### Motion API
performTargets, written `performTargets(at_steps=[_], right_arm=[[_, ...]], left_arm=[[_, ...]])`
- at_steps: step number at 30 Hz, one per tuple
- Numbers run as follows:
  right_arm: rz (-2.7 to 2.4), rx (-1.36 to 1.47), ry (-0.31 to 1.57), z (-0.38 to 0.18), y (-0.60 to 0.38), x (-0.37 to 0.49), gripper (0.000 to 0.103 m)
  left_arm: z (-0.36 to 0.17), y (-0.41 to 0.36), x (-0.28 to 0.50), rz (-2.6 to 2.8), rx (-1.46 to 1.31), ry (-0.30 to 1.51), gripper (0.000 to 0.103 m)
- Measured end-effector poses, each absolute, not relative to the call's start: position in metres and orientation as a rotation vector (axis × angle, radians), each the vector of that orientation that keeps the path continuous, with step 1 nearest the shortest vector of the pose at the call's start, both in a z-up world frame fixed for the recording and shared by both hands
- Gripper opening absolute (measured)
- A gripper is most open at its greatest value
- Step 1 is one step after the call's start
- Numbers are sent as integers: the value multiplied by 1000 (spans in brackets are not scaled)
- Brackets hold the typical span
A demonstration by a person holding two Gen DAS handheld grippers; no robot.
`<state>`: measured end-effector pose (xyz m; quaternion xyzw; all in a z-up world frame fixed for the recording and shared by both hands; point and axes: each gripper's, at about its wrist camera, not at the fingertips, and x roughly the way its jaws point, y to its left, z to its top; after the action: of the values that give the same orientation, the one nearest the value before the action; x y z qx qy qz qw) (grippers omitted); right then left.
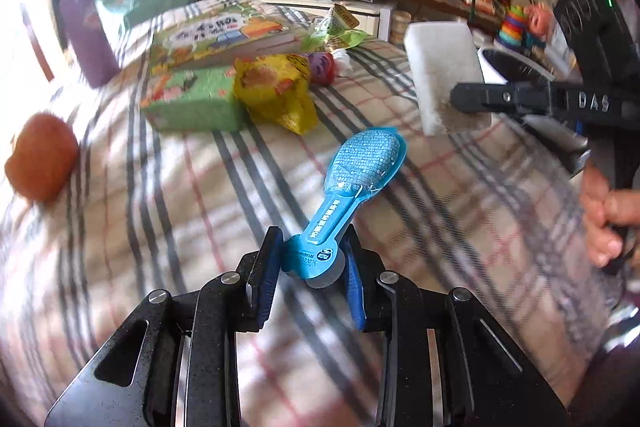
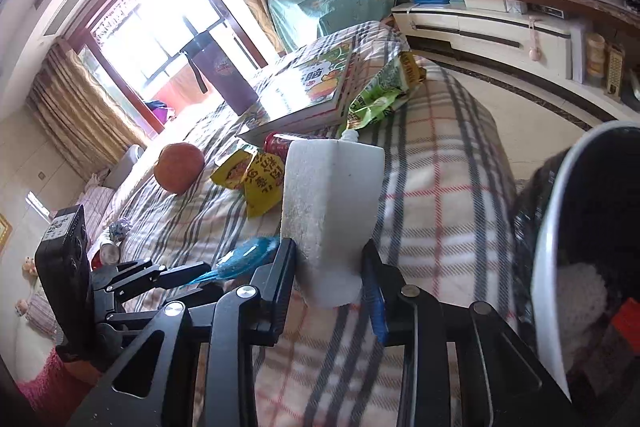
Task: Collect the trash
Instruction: 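Grasp the blue plastic brush with the left tool while the right tool grasps the white foam block, then carry the blue brush and foam block with both tools over the black bin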
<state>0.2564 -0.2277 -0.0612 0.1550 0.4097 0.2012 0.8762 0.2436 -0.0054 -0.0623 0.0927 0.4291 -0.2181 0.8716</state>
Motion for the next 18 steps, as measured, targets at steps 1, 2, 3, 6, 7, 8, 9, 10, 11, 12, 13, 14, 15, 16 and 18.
performTargets(at_steps=[1, 2, 3, 6, 7, 8, 9, 10, 11, 12, 13, 14, 15, 16, 18], right_arm=[[417, 324, 850, -60, -231, 252, 33], [413, 324, 846, -59, -234, 248, 33], [409, 323, 843, -58, -236, 243, 33], [397, 316, 835, -57, -243, 230, 33], [395, 314, 834, -57, -247, 225, 33], [391, 313, 834, -57, -249, 221, 33], [387, 312, 834, -57, -252, 217, 33], [383, 310, 832, -57, -255, 213, 33], [378, 308, 830, -56, -257, 209, 33], [376, 307, 829, -56, -259, 205, 33], [373, 305, 827, -55, -261, 201, 33], [368, 303, 823, -54, -264, 197, 33], [363, 303, 820, -53, -266, 196, 33], [359, 301, 815, -52, -268, 193, 33], [349, 297, 807, -50, -273, 189, 33]], left_arm=[[-63, -5, 239, -449, 169, 905, 28], [-63, -5, 234, -441, 144, 910, 28], [-64, -6, 229, -428, 125, 911, 28], [-65, -6, 216, -393, 58, 910, 28], [-64, -6, 212, -389, 29, 910, 28], [-64, -6, 208, -389, 1, 910, 28], [-63, -7, 205, -386, -25, 909, 28], [-63, -9, 202, -385, -45, 908, 28], [-62, -11, 199, -388, -67, 910, 28], [-62, -14, 197, -393, -93, 911, 28], [-62, -16, 194, -396, -113, 914, 28], [-62, -20, 192, -401, -132, 918, 28], [-62, -24, 190, -405, -140, 920, 28], [-63, -28, 189, -406, -148, 923, 28], [-65, -36, 187, -417, -159, 935, 28]])
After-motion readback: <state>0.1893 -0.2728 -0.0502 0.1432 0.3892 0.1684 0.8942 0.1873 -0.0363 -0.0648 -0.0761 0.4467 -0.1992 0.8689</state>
